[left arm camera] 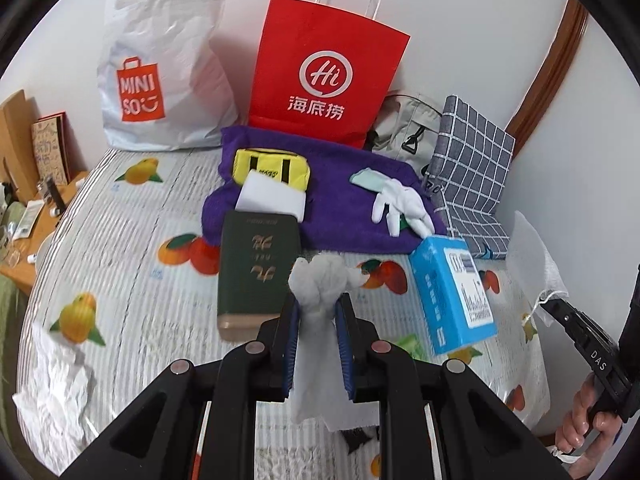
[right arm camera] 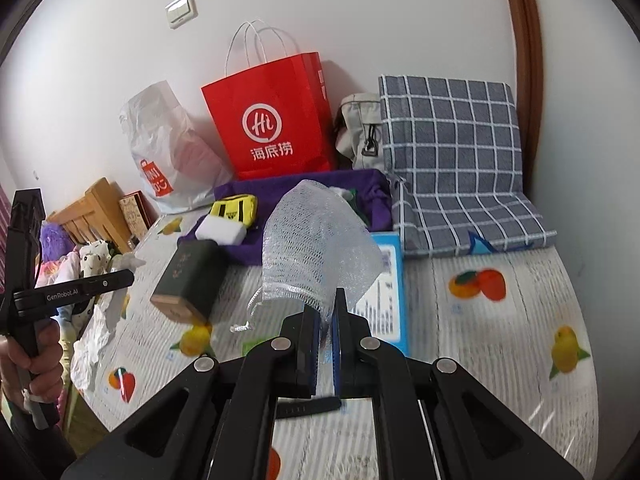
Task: Organize soft objects
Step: 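Carry the tissue with the left tool while the right tool carries the mesh bag toward the towel, then lower the tissue onto the towel and open the left tool while the right tool releases the mesh bag there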
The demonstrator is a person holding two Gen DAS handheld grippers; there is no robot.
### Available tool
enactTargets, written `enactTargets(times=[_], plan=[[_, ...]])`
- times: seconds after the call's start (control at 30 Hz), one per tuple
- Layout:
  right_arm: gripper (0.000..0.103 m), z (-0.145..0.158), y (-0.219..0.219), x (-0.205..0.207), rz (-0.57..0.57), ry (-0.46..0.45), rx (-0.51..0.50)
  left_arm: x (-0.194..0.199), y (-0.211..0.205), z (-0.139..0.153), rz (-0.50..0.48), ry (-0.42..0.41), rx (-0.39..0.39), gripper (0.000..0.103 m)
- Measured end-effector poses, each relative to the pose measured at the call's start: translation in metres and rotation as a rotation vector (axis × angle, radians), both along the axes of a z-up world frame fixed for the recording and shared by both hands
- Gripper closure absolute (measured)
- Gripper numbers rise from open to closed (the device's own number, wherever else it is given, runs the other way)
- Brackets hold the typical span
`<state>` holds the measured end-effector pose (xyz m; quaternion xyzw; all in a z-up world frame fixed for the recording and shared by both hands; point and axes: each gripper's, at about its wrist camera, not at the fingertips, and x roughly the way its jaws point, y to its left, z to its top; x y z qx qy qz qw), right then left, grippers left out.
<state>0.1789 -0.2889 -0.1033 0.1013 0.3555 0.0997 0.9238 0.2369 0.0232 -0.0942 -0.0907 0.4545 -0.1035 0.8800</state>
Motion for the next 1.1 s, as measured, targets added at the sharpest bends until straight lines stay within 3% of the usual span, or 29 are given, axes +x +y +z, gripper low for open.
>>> enactTargets(times=[0.6, 0.87, 1.1], plan=[[0.097, 0.007, 0.026, 0.114, 0.05, -0.017, -0.021, 0.094, 0.001, 0.001, 0.032, 0.009, 0.019, 0.085], [0.097, 0.003, 0.022, 0.163, 0.057, 0.039, 0.026, 0.142, -0.011, 0.0, 0.015, 0.008, 0.02, 0.085], [0.097, 0.005, 0.022, 0.205, 0.062, 0.033, 0.026, 0.184, -0.022, -0.009, 0.02, 0.021, 0.001, 0.085]])
